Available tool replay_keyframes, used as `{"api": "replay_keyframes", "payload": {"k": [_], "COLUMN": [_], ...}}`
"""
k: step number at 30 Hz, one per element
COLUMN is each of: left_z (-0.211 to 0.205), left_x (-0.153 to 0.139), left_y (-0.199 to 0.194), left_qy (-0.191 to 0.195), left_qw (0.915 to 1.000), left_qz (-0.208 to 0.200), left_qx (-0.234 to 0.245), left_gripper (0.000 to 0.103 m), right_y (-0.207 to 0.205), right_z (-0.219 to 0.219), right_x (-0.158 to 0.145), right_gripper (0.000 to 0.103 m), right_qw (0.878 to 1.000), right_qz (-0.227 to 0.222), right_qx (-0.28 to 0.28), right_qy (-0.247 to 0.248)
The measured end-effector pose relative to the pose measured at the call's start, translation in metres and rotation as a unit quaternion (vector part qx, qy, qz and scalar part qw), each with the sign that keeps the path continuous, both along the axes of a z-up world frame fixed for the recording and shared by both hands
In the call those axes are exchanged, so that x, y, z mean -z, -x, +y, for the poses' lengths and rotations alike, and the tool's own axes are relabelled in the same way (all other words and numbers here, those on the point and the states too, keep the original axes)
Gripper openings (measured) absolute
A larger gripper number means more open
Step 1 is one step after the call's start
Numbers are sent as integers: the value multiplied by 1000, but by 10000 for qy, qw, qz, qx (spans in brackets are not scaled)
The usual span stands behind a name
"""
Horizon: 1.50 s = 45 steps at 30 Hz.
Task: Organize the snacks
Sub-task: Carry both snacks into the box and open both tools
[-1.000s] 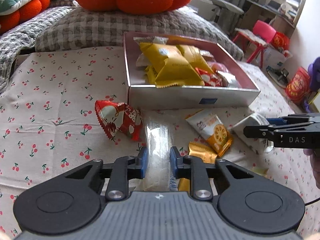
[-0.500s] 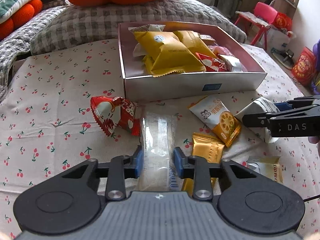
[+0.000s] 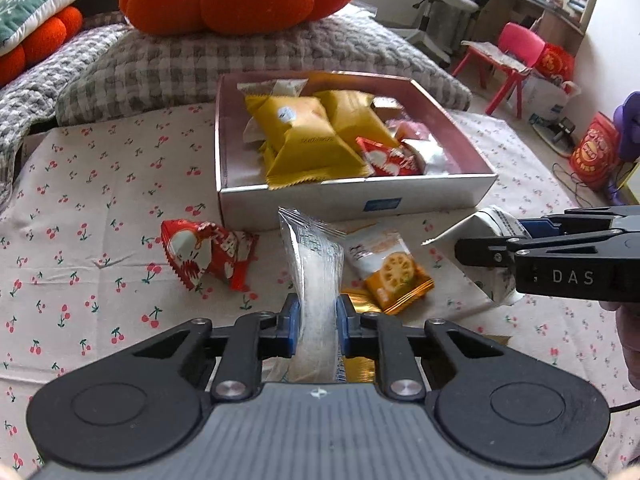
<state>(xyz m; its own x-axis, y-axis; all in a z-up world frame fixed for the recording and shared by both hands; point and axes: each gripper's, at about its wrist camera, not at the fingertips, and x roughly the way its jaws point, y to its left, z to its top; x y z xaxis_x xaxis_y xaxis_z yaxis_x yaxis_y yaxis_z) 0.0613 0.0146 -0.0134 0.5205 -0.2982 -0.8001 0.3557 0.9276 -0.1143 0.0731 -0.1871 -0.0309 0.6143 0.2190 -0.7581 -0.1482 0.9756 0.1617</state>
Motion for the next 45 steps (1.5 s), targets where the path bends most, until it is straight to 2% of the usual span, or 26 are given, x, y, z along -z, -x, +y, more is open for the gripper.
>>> {"api": "replay_keyframes", "payload": {"k": [12,18,23,28,32,38,45], "left_z": [-6,-21,-37,-45,-50,-56,-60], "left_x": [-29,-43,-42,-37,-33,-23,-19], "left_y": [5,1,-11,-20,-26,-40,-60], "left_qy": [352,663,841,1026,1179,1215,1199], "left_qw": [9990,9968,9953,9932,9908,9887,9853], "left_qz": [-260,-427,-438,-439,-453,-396,-561], "left_qx": [-109,-98,-176,-335,-489,-780,-1084], "left_gripper": [17,17,17,17,17,17,17], "right_y": [4,-6,-22,-38,-50,-59,-69], "right_z": [-25,-34,-45,-57,-61,-65,-73], "right_x": [-29,-39,-43,-39,-27,-14,-11], "right_gripper": [43,44,44,44,44,44,44], "right_qw": [9977,9949,9907,9850,9851,9841,9776], "right_qz": [-341,-510,-578,-559,-519,-467,-607], "right_qx": [419,607,890,1183,1207,1232,1352], "right_qy": [-418,-623,-854,-1128,-1108,-1189,-1491]}}
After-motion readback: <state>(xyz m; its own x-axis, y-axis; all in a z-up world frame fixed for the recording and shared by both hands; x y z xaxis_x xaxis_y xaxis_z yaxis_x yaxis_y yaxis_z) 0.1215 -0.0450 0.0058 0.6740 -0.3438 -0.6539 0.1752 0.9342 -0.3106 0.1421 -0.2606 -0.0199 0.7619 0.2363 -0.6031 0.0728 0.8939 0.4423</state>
